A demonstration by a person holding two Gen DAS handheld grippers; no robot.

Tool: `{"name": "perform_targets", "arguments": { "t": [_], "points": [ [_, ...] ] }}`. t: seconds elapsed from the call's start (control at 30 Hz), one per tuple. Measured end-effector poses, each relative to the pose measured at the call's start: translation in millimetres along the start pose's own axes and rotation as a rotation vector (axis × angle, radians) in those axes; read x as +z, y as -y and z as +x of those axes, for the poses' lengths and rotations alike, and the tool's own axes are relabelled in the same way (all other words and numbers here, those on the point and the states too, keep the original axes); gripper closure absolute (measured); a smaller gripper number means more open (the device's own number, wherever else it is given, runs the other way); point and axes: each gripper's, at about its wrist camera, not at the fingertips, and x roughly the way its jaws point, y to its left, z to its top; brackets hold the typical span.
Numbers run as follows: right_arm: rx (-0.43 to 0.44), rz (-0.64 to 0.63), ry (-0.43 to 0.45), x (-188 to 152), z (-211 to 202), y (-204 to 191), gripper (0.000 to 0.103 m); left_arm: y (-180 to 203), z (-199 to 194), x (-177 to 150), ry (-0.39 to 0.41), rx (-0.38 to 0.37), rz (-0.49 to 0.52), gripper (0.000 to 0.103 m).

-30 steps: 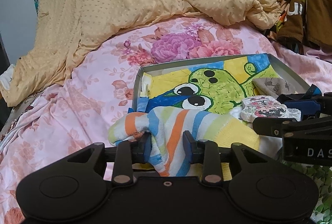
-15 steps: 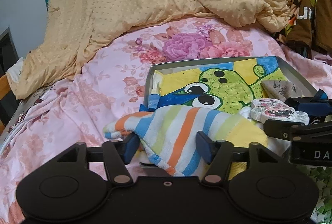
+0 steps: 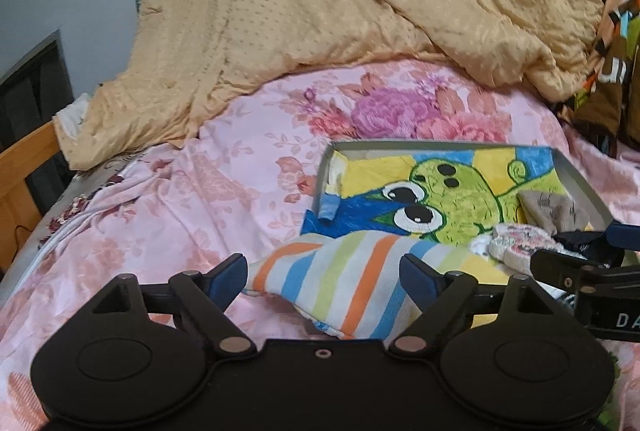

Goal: Organize soft objects
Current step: 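Lower the pouch and sock into the tray and open both tools, then move both tools back over the remaining pile of soft items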

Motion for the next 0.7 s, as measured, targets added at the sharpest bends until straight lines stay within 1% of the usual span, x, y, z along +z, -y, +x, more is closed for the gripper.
{"name": "perform_targets", "arguments": {
  "t": [0.23, 0.37, 0.5, 0.7],
  "points": [
    [-0.008, 0.011, 0.053, 7.8, -28.4, 2.1, 0.0, -0.3, -28.0, 1.2, 0.034, 0.012, -0.014, 0.017],
    [-0.014, 0.004, 0.075, 10.5, -45.7, 2.9, 0.0, -3.5, -47.0, 0.7, 0.061, 0.024, -0.05, 0.007],
    [-0.033, -0.024, 0.097, 10.3, -65.9, 2.1, 0.0, -8.4, -68.1, -2.8, 0.084, 0.004, -0.103, 0.007],
    [-0.039, -0.057, 0.118, 7.8, -94.1, -3.4, 0.0, -11.7, -99.9, -12.9, 0.123, -0.008, -0.133, 0.004]
  ]
}}
